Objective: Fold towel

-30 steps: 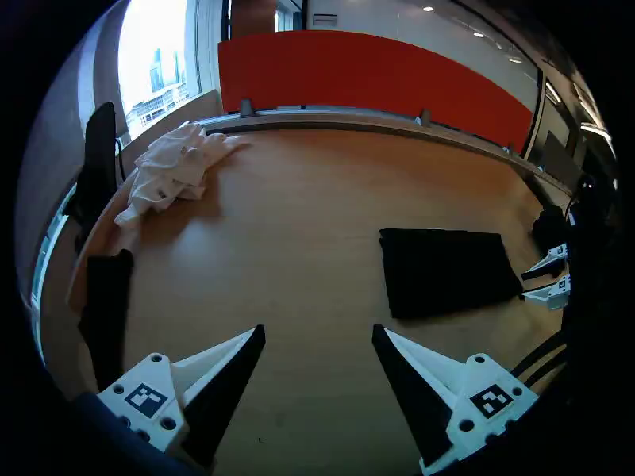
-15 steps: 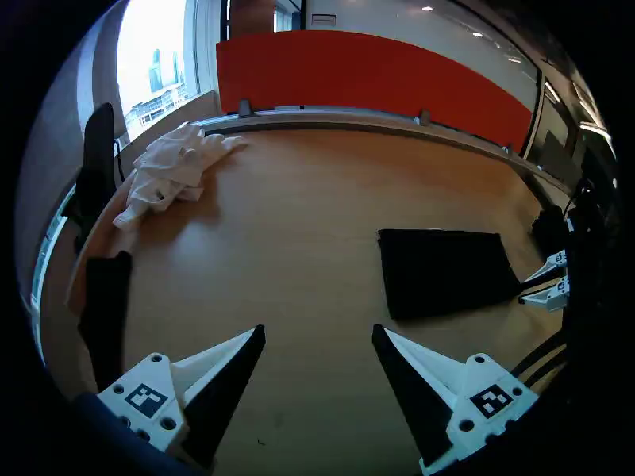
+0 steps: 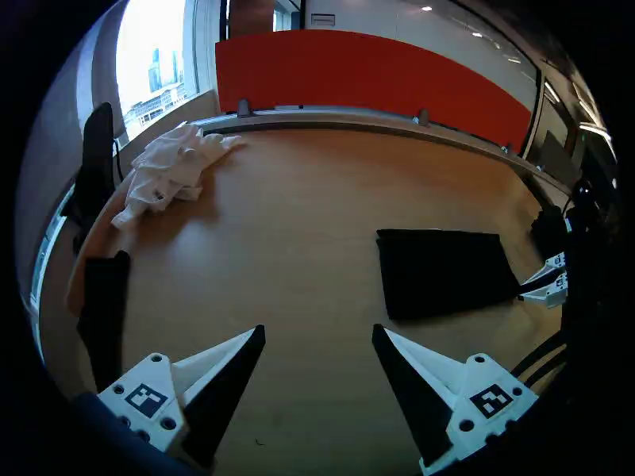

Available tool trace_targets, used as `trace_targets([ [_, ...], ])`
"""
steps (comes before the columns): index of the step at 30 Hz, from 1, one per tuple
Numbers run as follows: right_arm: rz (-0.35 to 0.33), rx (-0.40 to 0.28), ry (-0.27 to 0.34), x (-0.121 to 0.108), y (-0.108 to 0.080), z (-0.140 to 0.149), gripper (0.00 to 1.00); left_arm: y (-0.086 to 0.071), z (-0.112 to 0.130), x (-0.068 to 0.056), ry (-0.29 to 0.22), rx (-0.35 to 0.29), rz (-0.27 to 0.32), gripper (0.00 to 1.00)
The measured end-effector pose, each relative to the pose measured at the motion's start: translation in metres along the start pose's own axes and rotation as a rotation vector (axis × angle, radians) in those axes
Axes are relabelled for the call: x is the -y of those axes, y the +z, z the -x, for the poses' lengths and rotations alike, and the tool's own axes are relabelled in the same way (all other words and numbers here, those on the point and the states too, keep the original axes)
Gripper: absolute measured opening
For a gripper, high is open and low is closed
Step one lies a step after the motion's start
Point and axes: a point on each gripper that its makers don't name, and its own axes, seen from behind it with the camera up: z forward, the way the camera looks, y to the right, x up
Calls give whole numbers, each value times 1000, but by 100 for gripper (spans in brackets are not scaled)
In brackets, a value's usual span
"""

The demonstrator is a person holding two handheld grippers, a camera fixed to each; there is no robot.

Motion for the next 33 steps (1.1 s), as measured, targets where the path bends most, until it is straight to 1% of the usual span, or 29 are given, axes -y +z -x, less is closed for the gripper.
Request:
trace_targets([
  [2, -2, 1, 1, 0, 0, 0, 9, 0, -1, 0, 0, 0, 0, 100],
  [4, -4, -1, 5, 0, 0, -1, 5, 0, -1, 0, 2, -1, 0, 100],
  [5, -4, -2, 7, 0, 0, -2, 5, 0, -2, 0, 2, -1, 0, 100],
  [14, 12, -22, 0, -3, -4, -11, 4, 3, -1, 1, 0, 2, 1, 100],
  [19, 26, -41, -7, -7, -11, -24, 4, 3, -1, 0, 2, 2, 0, 100],
  [28, 60, -92, -26, -19, -30, -53, 4, 4, -3, 1, 2, 1, -2, 100],
  [33, 85, -125, -45, -27, -45, -69, 4, 4, -4, 2, 3, -1, -4, 100],
])
